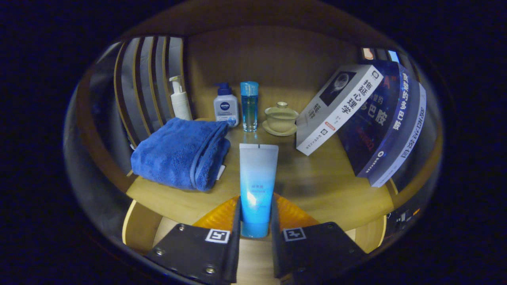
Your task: Pull open the drawer, take out the items inside it, and place them on the countertop above the cabinet.
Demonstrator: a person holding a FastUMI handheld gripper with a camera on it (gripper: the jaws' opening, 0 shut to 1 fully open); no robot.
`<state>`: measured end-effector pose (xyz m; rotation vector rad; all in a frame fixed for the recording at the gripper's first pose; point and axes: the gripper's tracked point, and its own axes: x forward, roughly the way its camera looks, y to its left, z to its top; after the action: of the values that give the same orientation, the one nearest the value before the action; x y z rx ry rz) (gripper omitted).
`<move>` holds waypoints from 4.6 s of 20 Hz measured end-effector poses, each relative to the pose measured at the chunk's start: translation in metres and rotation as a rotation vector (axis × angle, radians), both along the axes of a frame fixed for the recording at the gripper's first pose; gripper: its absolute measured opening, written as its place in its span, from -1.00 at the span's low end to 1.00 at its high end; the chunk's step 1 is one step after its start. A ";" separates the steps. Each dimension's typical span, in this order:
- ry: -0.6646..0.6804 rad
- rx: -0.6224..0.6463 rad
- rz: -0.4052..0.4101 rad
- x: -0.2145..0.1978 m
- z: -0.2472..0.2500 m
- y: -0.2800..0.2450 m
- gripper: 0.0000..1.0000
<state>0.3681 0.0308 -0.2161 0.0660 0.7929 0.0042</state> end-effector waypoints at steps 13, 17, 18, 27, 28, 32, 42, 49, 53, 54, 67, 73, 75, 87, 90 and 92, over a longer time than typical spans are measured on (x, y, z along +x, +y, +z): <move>-0.185 0.001 -0.008 -0.026 0.056 0.002 -0.15; -0.291 0.057 0.032 -0.090 0.096 0.016 -0.15; -0.303 0.081 0.043 -0.110 0.101 0.019 -0.16; -0.401 0.049 0.074 -0.251 0.108 0.024 0.62; -0.413 0.048 0.064 -0.263 0.105 0.024 0.62; -0.474 -0.015 0.011 -0.301 0.088 0.010 0.92; -0.447 -0.177 0.060 -0.361 0.018 0.029 0.95; -0.417 -0.192 0.049 -0.362 -0.007 0.022 0.95; -0.397 -0.201 0.033 -0.358 -0.014 0.014 0.95; -0.401 -0.207 0.030 -0.355 -0.014 0.012 0.95; -0.393 -0.129 -0.026 -0.313 -0.035 0.017 0.95; -0.390 -0.121 -0.070 -0.304 -0.039 0.014 0.94; -0.391 -0.151 -0.096 -0.299 -0.040 0.010 0.95; -0.415 -0.115 -0.088 -0.223 -0.044 0.000 0.98; -0.407 -0.096 -0.098 -0.203 -0.050 0.001 0.97; -0.403 -0.101 -0.099 -0.184 -0.051 0.000 0.99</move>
<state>0.1837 0.0304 -0.2669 0.0077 0.3859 -0.1128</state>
